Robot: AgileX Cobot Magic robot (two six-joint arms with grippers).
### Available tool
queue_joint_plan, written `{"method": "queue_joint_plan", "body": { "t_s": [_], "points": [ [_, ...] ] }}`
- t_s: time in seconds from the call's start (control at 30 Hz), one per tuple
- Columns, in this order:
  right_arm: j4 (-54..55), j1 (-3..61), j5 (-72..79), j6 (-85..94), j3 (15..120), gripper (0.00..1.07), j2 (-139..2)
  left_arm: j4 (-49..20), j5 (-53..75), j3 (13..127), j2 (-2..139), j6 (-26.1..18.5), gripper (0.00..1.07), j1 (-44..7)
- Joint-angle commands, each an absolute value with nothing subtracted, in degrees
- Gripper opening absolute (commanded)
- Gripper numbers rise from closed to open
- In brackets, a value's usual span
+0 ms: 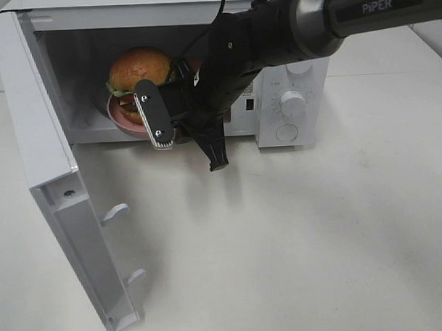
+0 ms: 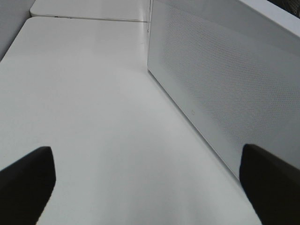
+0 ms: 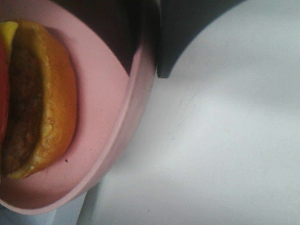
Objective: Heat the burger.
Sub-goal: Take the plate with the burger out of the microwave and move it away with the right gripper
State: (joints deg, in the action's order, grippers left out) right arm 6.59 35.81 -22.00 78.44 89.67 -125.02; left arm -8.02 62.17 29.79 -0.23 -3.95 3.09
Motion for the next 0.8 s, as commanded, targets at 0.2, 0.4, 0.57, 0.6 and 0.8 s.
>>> {"method": "queue_joint_plan", "body": {
  "t_s": [0.2,0.4,0.57,0.6,0.8],
  "points": [
    [5.44,36.27,-14.04,79.18,78.84,0.0,-116.88,-8.31,61.54,29.74,-1.2,-3.72,1.0,3.21],
    [5.5,36.96,-13.92,79.3,75.52,0.0,-114.94,-8.31,61.54,29.74,-1.2,-3.72,1.0,3.21],
    [5.5,38.22,-10.49,79.3,70.59,0.0,-111.38,-8.31,61.54,29.74,-1.2,-3.72,1.0,3.21],
    [5.5,38.22,-10.49,79.3,70.59,0.0,-111.38,-8.31,61.54,29.74,-1.2,-3.72,1.0,3.21],
    [5.5,38.9,-9.34,79.24,65.37,0.0,-106.68,-8.31,61.54,29.74,-1.2,-3.72,1.0,3.21]
  ]
}}
